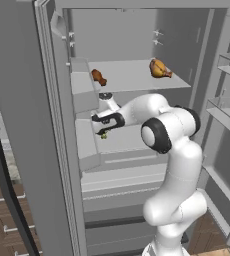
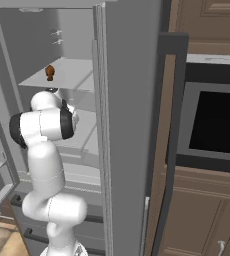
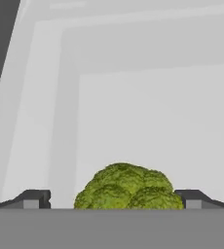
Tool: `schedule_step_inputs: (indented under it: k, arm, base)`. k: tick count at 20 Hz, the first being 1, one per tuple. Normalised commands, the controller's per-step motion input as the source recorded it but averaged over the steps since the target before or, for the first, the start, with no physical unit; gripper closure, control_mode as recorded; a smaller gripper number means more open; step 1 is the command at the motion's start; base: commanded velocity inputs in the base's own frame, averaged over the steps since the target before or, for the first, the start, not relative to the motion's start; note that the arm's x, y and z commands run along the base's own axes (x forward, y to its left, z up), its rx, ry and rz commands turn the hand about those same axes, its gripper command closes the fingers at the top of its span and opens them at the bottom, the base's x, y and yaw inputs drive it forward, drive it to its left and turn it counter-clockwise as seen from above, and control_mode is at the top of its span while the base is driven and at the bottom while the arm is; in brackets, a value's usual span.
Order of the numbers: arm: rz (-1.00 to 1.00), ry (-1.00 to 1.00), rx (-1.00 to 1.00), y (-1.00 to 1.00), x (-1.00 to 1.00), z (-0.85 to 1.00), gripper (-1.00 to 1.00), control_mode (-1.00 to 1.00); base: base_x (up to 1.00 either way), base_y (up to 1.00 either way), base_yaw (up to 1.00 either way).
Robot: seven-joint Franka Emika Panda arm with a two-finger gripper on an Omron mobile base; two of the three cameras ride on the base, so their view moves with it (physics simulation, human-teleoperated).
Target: Gather the broccoli and onion from the fridge and place them on a tray on the dining counter. Then gather the chicken drumsticks from the fridge and place them on the other tray.
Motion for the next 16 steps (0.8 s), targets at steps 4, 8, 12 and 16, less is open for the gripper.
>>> schedule_step_inputs:
  k: [4, 8, 12, 16]
  arm:
    - [0.00, 0.00, -0.04, -0.11, 0.00, -0.44, -1.00, -1.00]
    - [0.00, 0.00, 0.00, 0.00, -0.03, -0.15, -1.00, -1.00]
    - [0.00, 0.01, 0.00, 0.00, -0.10, -0.07, 1.00, -1.00]
    - [-0.01, 0.04, 0.00, -0.01, -0.28, -0.08, 1.00, -1.00]
  base:
    - [0.00, 0.00, 0.00]
    - [0.00, 0.00, 0.00]
    - [0.00, 0.00, 0.00]
    - [0.00, 0.00, 0.00]
